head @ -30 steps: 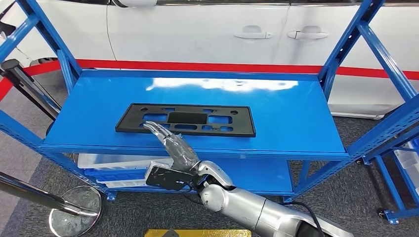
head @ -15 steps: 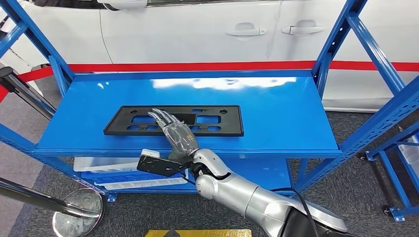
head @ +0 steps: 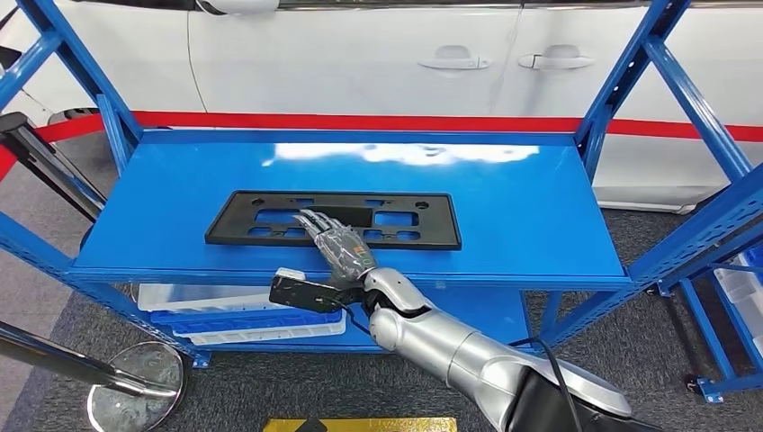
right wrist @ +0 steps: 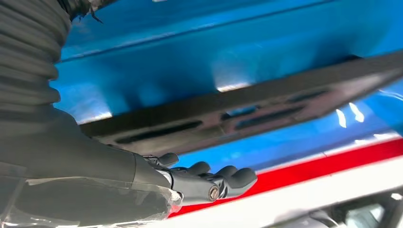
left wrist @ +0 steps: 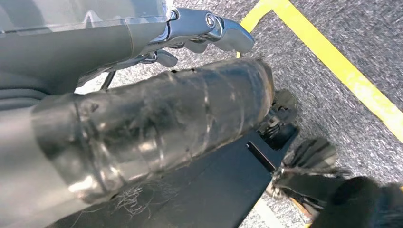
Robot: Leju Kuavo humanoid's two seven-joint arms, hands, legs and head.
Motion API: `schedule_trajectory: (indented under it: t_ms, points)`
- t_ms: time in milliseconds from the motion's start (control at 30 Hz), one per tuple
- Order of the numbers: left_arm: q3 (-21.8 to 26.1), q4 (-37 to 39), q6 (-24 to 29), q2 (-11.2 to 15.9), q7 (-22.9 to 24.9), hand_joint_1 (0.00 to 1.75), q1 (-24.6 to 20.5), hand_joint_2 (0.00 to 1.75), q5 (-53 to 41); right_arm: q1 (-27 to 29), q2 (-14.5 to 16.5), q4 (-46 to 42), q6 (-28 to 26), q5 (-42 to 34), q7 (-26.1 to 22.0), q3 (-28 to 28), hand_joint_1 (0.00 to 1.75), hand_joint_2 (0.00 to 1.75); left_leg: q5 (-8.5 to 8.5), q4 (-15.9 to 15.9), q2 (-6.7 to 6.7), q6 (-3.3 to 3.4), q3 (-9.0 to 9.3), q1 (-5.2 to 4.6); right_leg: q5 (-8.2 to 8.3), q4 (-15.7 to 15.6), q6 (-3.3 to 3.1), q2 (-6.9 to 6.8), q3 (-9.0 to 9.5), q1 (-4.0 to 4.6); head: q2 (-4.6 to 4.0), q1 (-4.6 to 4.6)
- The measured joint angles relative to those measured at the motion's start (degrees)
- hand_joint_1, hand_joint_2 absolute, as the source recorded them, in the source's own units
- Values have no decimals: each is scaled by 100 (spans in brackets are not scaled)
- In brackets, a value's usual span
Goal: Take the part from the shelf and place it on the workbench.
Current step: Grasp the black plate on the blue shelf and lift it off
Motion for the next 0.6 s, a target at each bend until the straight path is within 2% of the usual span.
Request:
schedule_trajectory:
  t_ms: [33,67,100,133,200,233,267,333,400,433,500,533,567,600]
  points:
    - [0,0,-1,1,-1,0,4,0,0,7,-4,46,8,-1,3,0,0,175,-7,11,1,6,-1,0,-32,214,16,-1,-114,-6,0,0]
    - [0,0,-1,1,-1,0,8,0,0,11,-7,86,11,3,10,0,0,175,-18,27,-1,5,-2,1,45,222,30,-4,-129,-18,0,0]
    - [0,0,-1,-1,0,0,9,0,-2,9,-8,119,16,9,16,0,0,175,-32,51,-4,-1,-3,4,197,52,41,-7,-56,-32,0,1]
    - [0,0,-2,-4,3,0,8,0,-7,-1,-8,145,31,20,22,1,0,175,-56,86,-9,-15,-4,8,404,-283,51,-15,105,-50,0,0]
    - [0,0,-4,-9,22,0,1,0,-22,-29,-6,190,71,70,26,2,0,175,-116,191,-16,-70,-41,-3,616,-898,39,-27,404,-59,0,-1]
    - [0,0,-4,-9,35,0,-3,0,-29,-39,-4,208,85,109,31,3,0,175,-134,234,-19,-100,-68,-12,648,-1070,15,-28,483,-55,0,-4]
    - [0,0,-5,-8,48,0,-2,0,-33,-42,-2,230,85,154,39,4,0,175,-141,262,-19,-126,-94,-21,624,-1116,-18,-22,496,-43,0,-4]
    - [0,0,-6,-5,69,0,5,0,-43,-40,-1,268,50,236,59,7,0,175,-137,274,-18,-161,-115,-19,646,-1120,-92,-9,480,-41,0,-6]
    - [0,0,-7,-2,88,0,9,0,-60,-43,-1,306,-11,314,72,9,0,175,-249,422,-13,-215,-175,-5,665,-1141,-159,-8,490,-58,0,-20]
    - [-1,0,-8,-1,97,0,9,0,-66,-47,0,318,-41,348,78,9,0,175,-375,621,-11,-246,-260,4,671,-1151,-185,-11,497,-68,0,-30]
    - [-2,0,-9,1,109,0,13,0,-70,-50,1,349,-106,435,119,12,0,175,-697,1289,-9,-300,-564,24,675,-1153,-212,-13,497,-66,0,-51]
    - [-2,0,-9,1,112,0,17,0,-70,-48,1,368,-144,496,157,15,0,175,-796,1588,-9,-312,-708,31,674,-1152,-215,-12,495,-61,0,-50]
    - [-2,0,-9,2,113,0,23,0,-70,-46,1,392,-191,583,213,20,0,175,-798,1733,-9,-314,-782,35,673,-1151,-216,-10,495,-57,0,-51]
    - [-2,0,-8,2,113,0,26,0,-70,-46,1,413,-242,673,271,26,0,175,-694,1665,-9,-305,-754,36,672,-1149,-217,-5,498,-53,0,-50]
